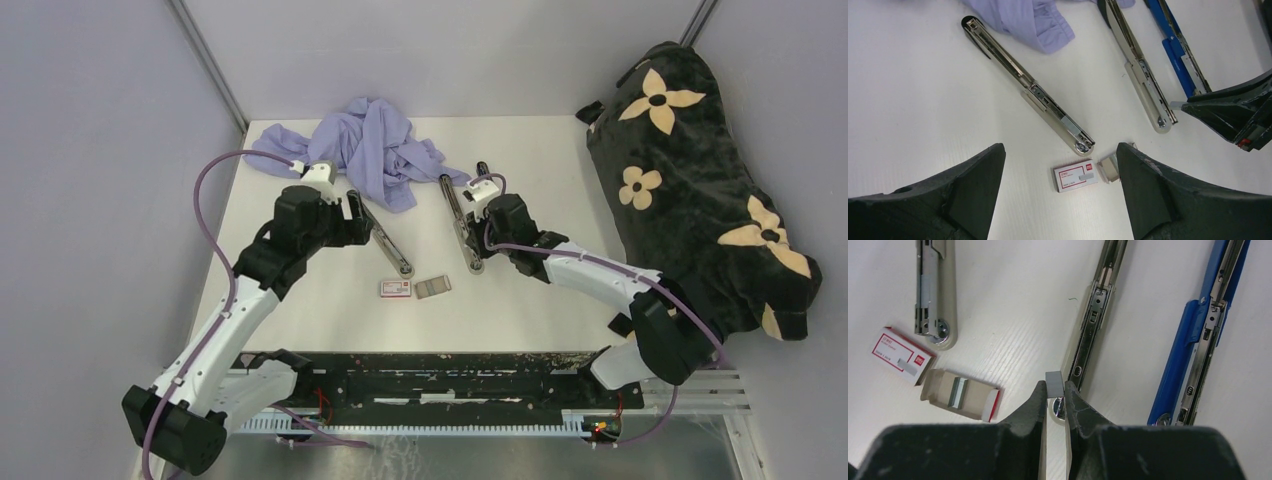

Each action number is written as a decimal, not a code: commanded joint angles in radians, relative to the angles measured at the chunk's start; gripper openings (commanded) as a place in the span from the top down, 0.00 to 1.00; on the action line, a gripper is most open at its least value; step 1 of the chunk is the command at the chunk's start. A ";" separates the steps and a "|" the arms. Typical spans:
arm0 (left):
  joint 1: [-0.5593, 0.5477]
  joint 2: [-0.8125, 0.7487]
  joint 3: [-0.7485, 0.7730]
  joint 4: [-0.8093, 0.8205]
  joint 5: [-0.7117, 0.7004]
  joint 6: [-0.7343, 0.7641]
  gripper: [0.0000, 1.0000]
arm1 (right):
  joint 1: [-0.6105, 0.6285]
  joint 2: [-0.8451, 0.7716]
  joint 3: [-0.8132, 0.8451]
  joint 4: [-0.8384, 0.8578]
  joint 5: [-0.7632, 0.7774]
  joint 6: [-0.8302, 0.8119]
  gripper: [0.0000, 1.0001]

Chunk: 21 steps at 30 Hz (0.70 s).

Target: Load the staples into the stapler

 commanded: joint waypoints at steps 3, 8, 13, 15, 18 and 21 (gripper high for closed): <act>0.020 0.023 0.009 -0.006 -0.064 -0.046 0.10 | -0.001 0.034 -0.028 0.169 0.103 0.023 0.95; 0.042 0.035 0.005 -0.009 -0.063 -0.053 0.09 | 0.002 0.066 -0.040 0.202 0.141 0.025 0.94; 0.053 0.041 0.005 -0.010 -0.050 -0.054 0.09 | 0.006 0.088 -0.044 0.218 0.159 0.026 0.94; 0.055 0.041 0.004 -0.010 -0.046 -0.054 0.09 | 0.010 0.098 -0.045 0.221 0.169 0.025 0.94; 0.056 0.041 0.002 -0.006 -0.038 -0.053 0.09 | 0.016 0.111 -0.043 0.220 0.180 0.022 0.94; 0.060 0.042 0.002 -0.006 -0.033 -0.053 0.09 | 0.022 0.121 -0.039 0.218 0.187 0.024 0.94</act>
